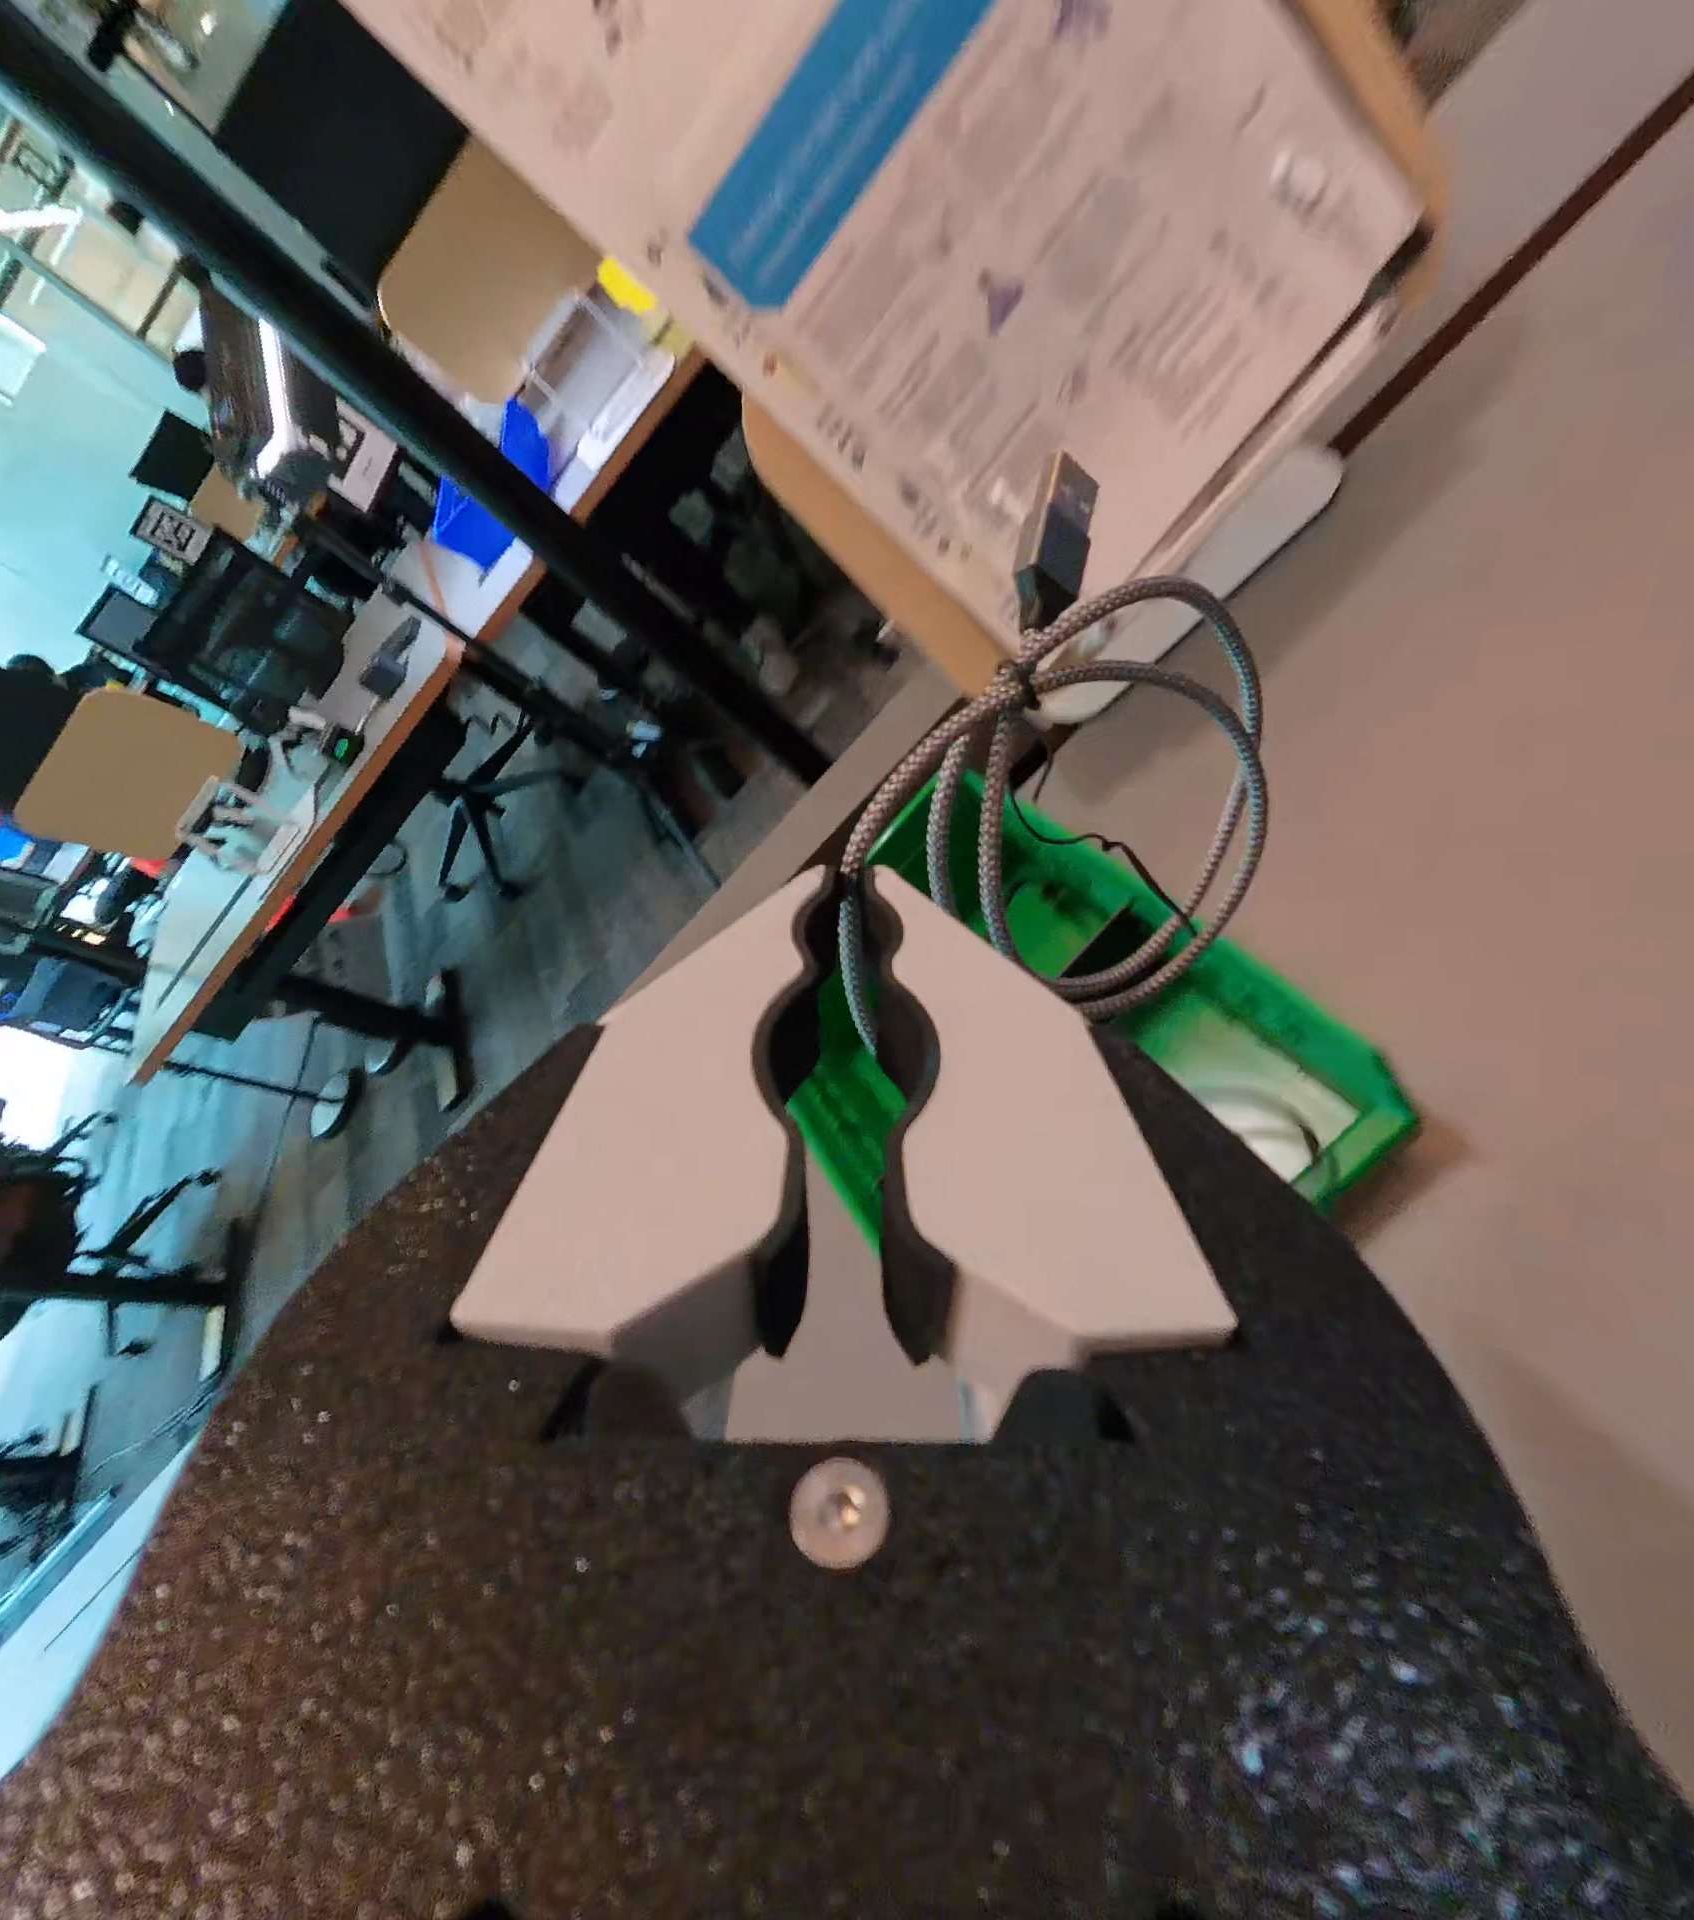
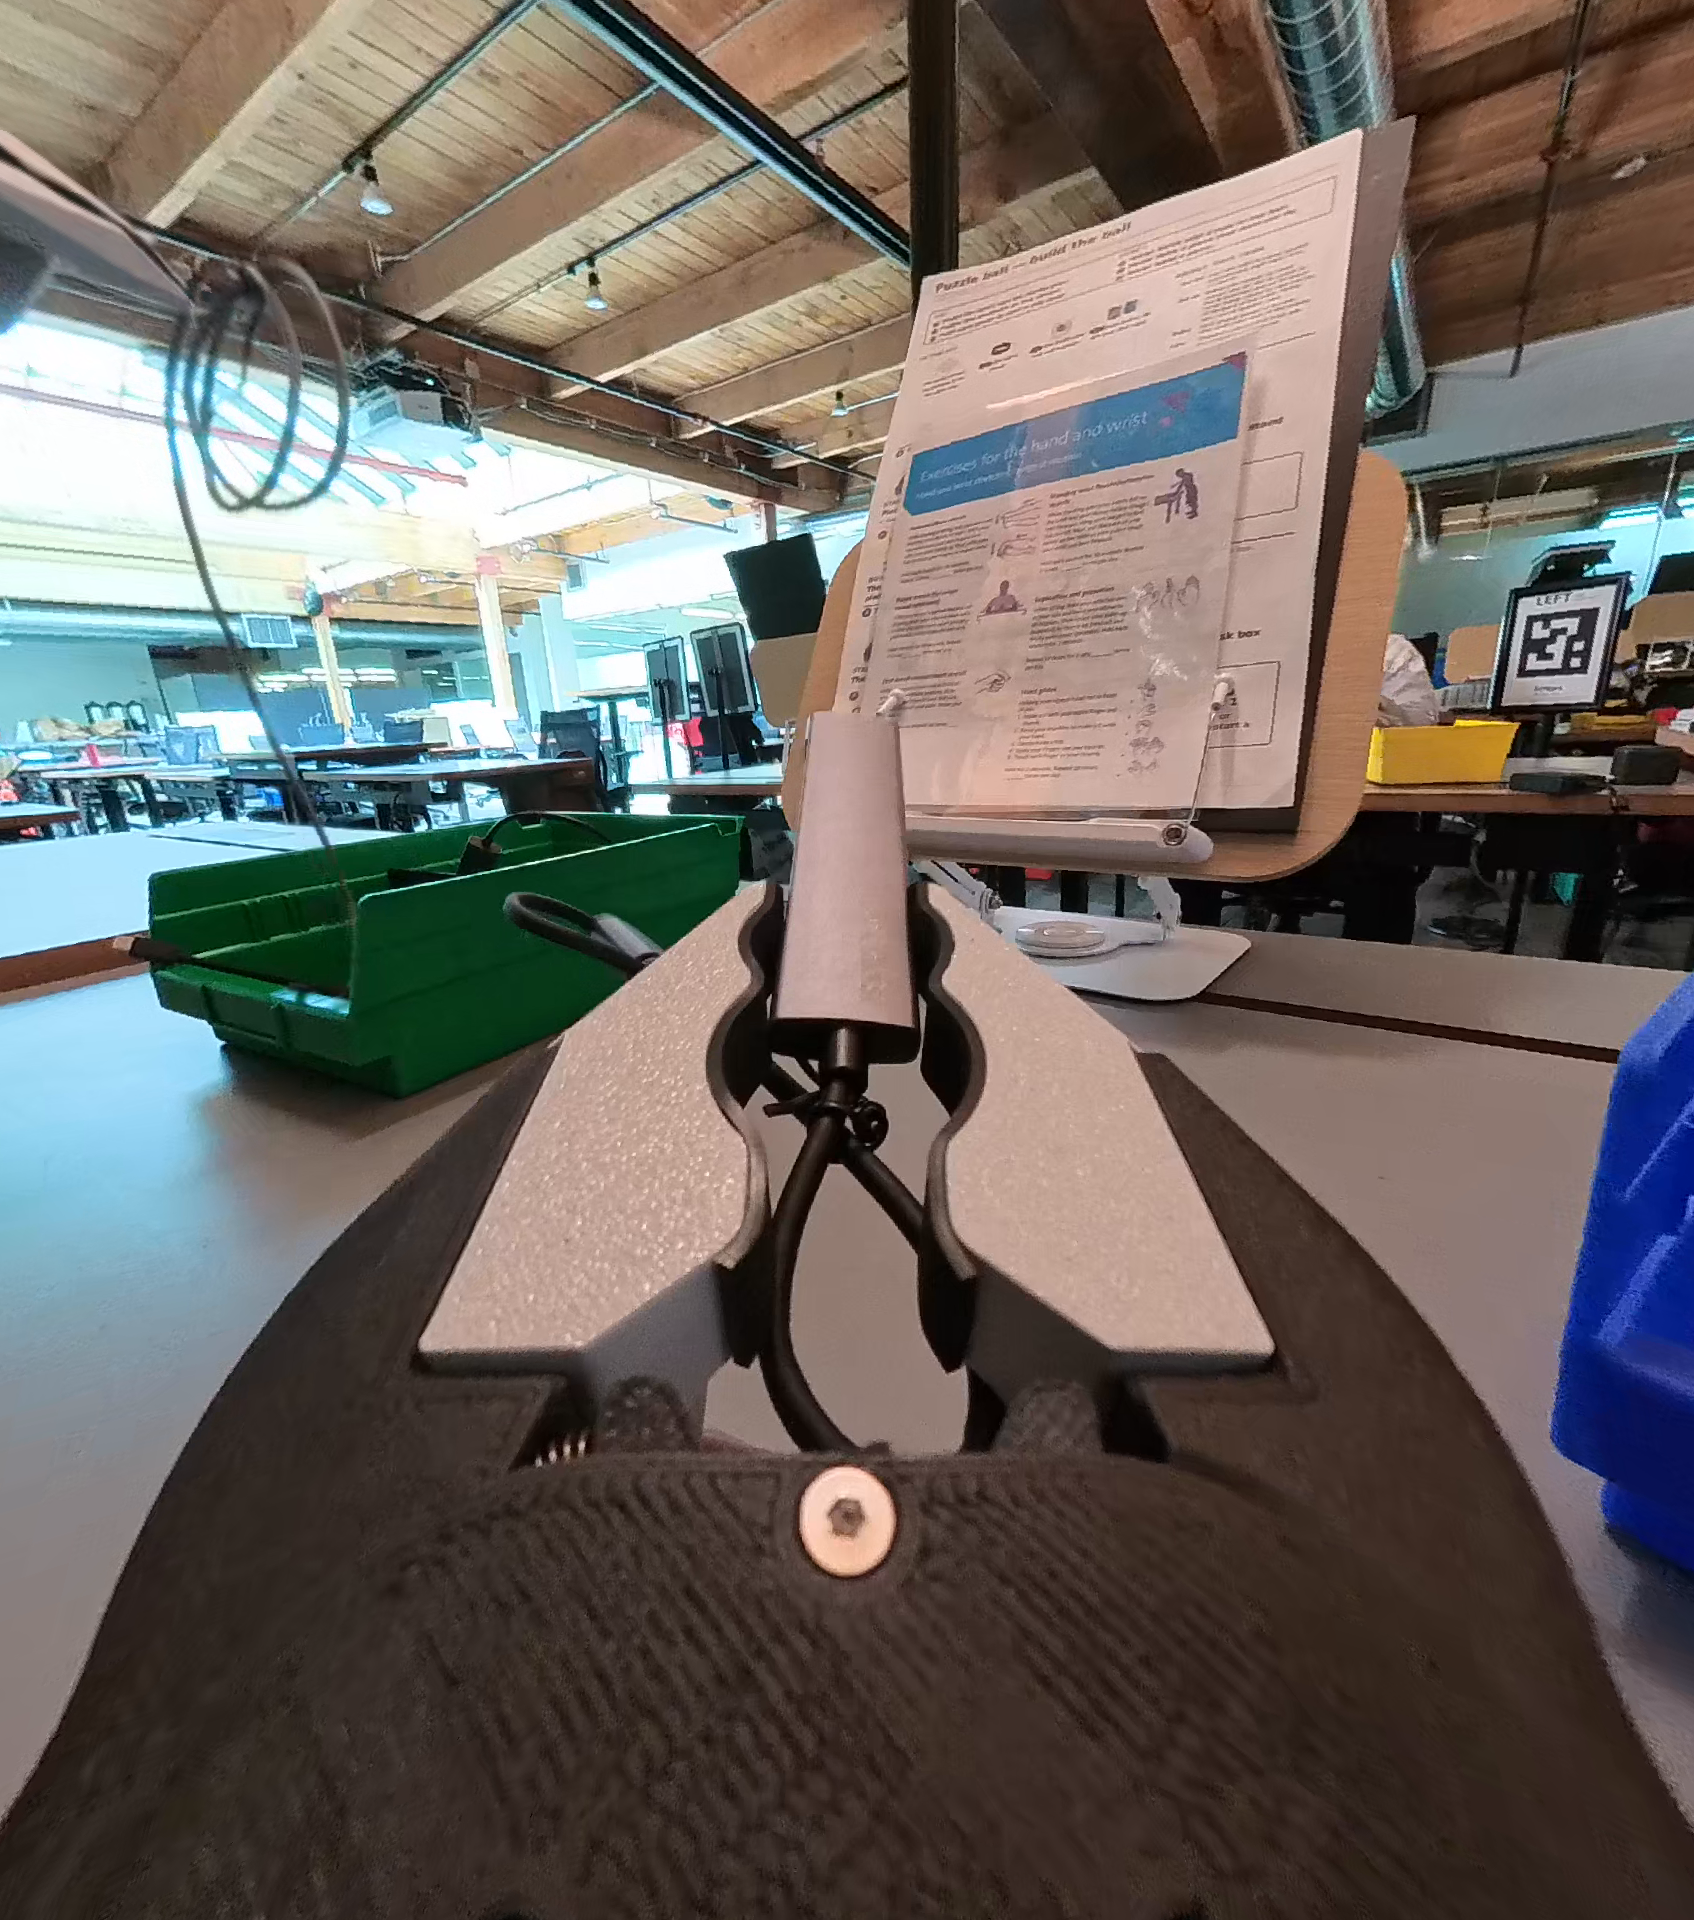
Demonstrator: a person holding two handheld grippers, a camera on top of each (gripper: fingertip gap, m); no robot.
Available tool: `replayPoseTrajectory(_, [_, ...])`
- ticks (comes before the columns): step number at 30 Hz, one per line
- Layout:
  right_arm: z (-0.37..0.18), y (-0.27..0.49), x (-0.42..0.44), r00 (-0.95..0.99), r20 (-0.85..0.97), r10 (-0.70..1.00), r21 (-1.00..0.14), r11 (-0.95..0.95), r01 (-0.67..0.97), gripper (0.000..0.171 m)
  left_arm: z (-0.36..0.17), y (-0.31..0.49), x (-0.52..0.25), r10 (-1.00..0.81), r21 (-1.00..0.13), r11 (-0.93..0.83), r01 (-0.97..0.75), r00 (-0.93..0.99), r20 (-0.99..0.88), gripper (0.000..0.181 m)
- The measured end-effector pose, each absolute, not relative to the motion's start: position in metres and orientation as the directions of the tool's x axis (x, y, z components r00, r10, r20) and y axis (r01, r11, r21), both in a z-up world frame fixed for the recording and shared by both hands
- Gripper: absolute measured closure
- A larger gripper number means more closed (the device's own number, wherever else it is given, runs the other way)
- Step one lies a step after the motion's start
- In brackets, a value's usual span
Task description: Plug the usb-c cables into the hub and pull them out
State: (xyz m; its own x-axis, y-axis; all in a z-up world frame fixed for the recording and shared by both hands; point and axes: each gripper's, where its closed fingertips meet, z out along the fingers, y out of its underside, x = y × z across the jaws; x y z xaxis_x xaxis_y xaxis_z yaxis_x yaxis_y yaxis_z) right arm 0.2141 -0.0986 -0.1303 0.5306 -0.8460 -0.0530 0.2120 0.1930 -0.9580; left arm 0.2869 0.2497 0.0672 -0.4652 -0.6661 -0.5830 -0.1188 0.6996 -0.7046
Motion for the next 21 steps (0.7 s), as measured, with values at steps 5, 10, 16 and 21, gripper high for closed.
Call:
replayPoseTrajectory(5, [-0.130,-0.103,0.215,0.528,-0.080,-0.845,-0.953,0.220,0.207,0.149,0.084,0.196,0.259,-0.654,-0.777,0.629,-0.035,-0.565,-0.504,0.181])
replayPoseTrajectory(10, [-0.129,-0.108,0.216,0.526,-0.114,-0.843,-0.947,0.253,0.200,0.149,0.130,0.150,0.219,-0.644,-0.854,0.507,0.114,-0.608,-0.464,0.180])
replayPoseTrajectory(16, [-0.129,-0.112,0.217,0.523,-0.139,-0.841,-0.942,0.276,0.193,0.148,0.206,0.137,0.192,-0.681,-0.864,0.409,0.295,-0.531,-0.504,0.180])
replayPoseTrajectory(21, [-0.128,-0.118,0.218,0.514,-0.158,-0.843,-0.935,0.295,0.197,0.149,0.167,0.111,0.199,-0.630,-0.876,0.448,0.182,-0.630,-0.453,0.180])
